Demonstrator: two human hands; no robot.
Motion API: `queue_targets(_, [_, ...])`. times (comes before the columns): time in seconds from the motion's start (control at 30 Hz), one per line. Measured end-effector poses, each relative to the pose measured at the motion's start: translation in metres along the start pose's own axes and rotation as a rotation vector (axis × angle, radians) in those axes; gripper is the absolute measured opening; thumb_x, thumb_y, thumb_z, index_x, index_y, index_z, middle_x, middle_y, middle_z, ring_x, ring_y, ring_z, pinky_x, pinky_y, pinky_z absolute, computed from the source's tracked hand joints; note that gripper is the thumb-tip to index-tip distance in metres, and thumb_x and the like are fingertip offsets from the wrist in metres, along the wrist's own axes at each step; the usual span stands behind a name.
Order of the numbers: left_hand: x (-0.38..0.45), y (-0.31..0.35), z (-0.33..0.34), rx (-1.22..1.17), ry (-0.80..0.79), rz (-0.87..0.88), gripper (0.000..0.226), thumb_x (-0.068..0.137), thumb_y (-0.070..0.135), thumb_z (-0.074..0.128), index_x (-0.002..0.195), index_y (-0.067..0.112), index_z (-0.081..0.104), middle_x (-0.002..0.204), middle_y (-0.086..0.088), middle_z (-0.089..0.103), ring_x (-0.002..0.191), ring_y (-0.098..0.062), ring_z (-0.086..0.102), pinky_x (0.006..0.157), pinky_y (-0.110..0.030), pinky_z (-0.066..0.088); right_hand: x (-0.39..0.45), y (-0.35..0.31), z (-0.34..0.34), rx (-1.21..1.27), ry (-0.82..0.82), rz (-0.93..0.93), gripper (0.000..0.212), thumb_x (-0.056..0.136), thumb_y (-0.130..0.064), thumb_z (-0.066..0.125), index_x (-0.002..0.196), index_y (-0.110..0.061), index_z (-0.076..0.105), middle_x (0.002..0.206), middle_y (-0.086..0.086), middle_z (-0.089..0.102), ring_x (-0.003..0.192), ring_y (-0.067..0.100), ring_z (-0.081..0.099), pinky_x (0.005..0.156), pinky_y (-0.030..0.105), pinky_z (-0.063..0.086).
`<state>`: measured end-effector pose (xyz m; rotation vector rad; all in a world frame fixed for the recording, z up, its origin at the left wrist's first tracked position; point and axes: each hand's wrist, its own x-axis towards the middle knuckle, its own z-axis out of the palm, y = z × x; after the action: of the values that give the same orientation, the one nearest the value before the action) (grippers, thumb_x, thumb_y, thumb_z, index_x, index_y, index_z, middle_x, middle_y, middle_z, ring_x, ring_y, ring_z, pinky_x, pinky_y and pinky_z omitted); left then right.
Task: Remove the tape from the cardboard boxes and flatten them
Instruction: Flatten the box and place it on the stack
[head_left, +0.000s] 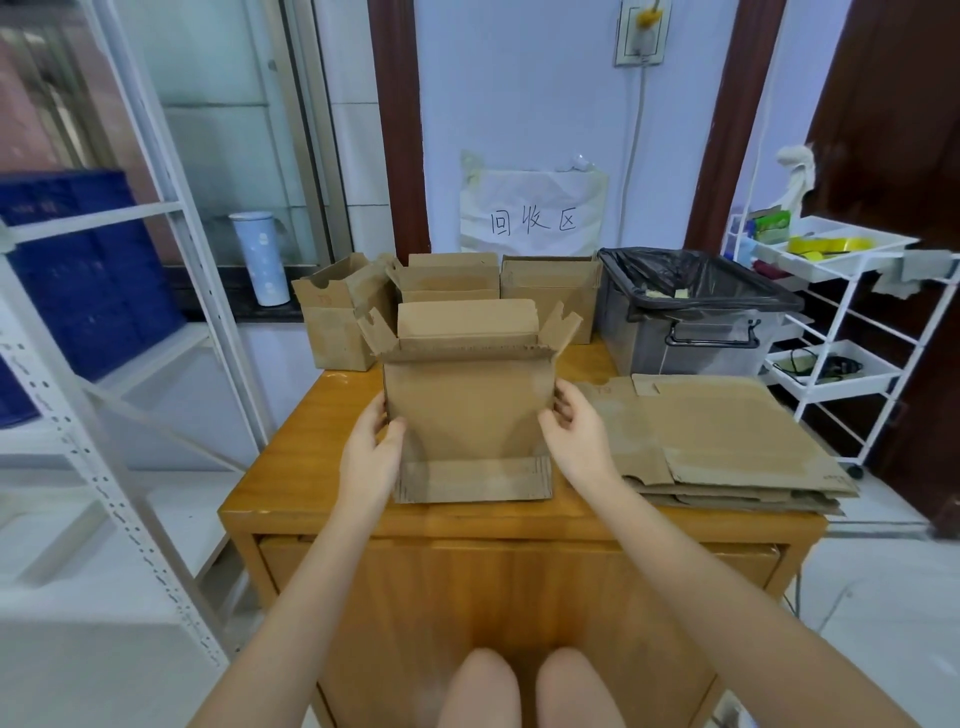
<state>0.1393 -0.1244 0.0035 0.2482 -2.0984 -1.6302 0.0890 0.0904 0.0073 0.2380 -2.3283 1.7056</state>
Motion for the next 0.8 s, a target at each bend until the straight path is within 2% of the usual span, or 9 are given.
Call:
queue_targets(0.1, [0.002, 0.017, -0.006, -0.008, 0.016, 0.053, 0.048, 0.100, 0.017, 0.045, 0.147, 0.018, 0.036, 0.139, 0.011, 0.045, 0.127, -0.006, 0.042, 0.104, -0.023, 0.034, 0.004, -0.016, -0.006, -0.007, 0.016, -0.079, 0.046, 0.097, -0.020, 0.054, 0.142, -0.017, 0.044, 0.137, -0.002, 0.054, 0.128, 0.016, 0.049, 0.106, 0.034, 0.043])
queue_targets(0.2, [0.013, 0.029, -0.013, 0.095, 0.068, 0.072, 0.048, 0.099, 0.024, 0.048, 0.146, 0.016, 0.038, 0.144, 0.002, 0.047, 0.132, -0.015, 0.044, 0.110, -0.035, 0.037, 0.009, -0.035, -0.013, -0.045, 0.035, -0.143, 0.045, 0.095, -0.020, 0.057, 0.139, -0.017, 0.048, 0.132, -0.003, 0.059, 0.121, 0.015, 0.055, 0.101, 0.037, 0.048])
queue_targets(0.27, [0.021, 0.038, -0.017, 0.159, 0.084, 0.099, 0.048, 0.099, 0.027, 0.048, 0.145, 0.017, 0.041, 0.142, 0.000, 0.050, 0.129, -0.018, 0.048, 0.107, -0.039, 0.040, 0.015, -0.049, -0.017, -0.076, 0.041, -0.155, 0.042, 0.095, -0.020, 0.058, 0.137, -0.016, 0.052, 0.129, -0.001, 0.061, 0.117, 0.016, 0.058, 0.099, 0.035, 0.049])
queue_targets(0.33, [0.029, 0.050, -0.020, 0.243, 0.088, 0.103, 0.041, 0.097, 0.028, 0.048, 0.137, 0.018, 0.052, 0.131, 0.000, 0.059, 0.116, -0.020, 0.056, 0.097, -0.040, 0.048, 0.022, -0.061, -0.020, -0.140, 0.039, -0.154, 0.041, 0.095, -0.023, 0.058, 0.134, -0.014, 0.055, 0.127, 0.003, 0.063, 0.116, 0.019, 0.059, 0.097, 0.033, 0.048])
queue_targets(0.43, [0.042, 0.063, -0.023, 0.374, 0.048, 0.064, 0.022, 0.096, 0.024, 0.047, 0.105, 0.014, 0.064, 0.104, -0.009, 0.069, 0.084, -0.027, 0.061, 0.075, -0.041, 0.050, 0.032, -0.074, -0.022, -0.251, 0.012, -0.131, 0.042, 0.095, -0.028, 0.059, 0.132, -0.010, 0.056, 0.128, 0.007, 0.062, 0.119, 0.022, 0.057, 0.097, 0.034, 0.045])
queue_targets(0.57, [0.056, 0.062, -0.026, 0.457, -0.001, -0.058, 0.028, 0.095, 0.023, 0.051, 0.114, 0.009, 0.065, 0.099, -0.011, 0.068, 0.083, -0.029, 0.061, 0.078, -0.041, 0.051, 0.044, -0.071, -0.017, -0.351, -0.059, -0.034, 0.048, 0.094, -0.035, 0.058, 0.135, -0.010, 0.053, 0.130, 0.008, 0.060, 0.121, 0.024, 0.055, 0.099, 0.036, 0.043])
queue_targets(0.63, [0.060, 0.057, -0.027, 0.458, -0.036, -0.099, 0.023, 0.093, 0.023, 0.052, 0.100, 0.008, 0.068, 0.090, -0.015, 0.068, 0.077, -0.032, 0.061, 0.072, -0.040, 0.050, 0.049, -0.064, -0.013, -0.383, -0.100, 0.011, 0.051, 0.094, -0.036, 0.058, 0.137, -0.009, 0.050, 0.133, 0.009, 0.058, 0.123, 0.025, 0.053, 0.102, 0.037, 0.043])
queue_targets(0.7, [0.064, 0.054, -0.027, 0.469, -0.066, -0.129, 0.021, 0.090, 0.020, 0.053, 0.076, 0.007, 0.059, 0.074, -0.014, 0.058, 0.071, -0.030, 0.055, 0.066, -0.038, 0.045, 0.054, -0.057, -0.009, -0.410, -0.128, 0.045, 0.053, 0.094, -0.036, 0.058, 0.137, -0.008, 0.049, 0.136, 0.009, 0.055, 0.124, 0.025, 0.052, 0.103, 0.038, 0.043])
queue_targets(0.8, [0.067, 0.048, -0.025, 0.485, -0.103, -0.185, 0.019, 0.087, 0.017, 0.054, 0.071, 0.008, 0.051, 0.067, -0.009, 0.046, 0.065, -0.024, 0.047, 0.063, -0.035, 0.039, 0.057, -0.052, -0.006, -0.426, -0.156, 0.081, 0.052, 0.094, -0.039, 0.057, 0.137, -0.010, 0.050, 0.135, 0.008, 0.056, 0.113, 0.024, 0.058, 0.097, 0.037, 0.047])
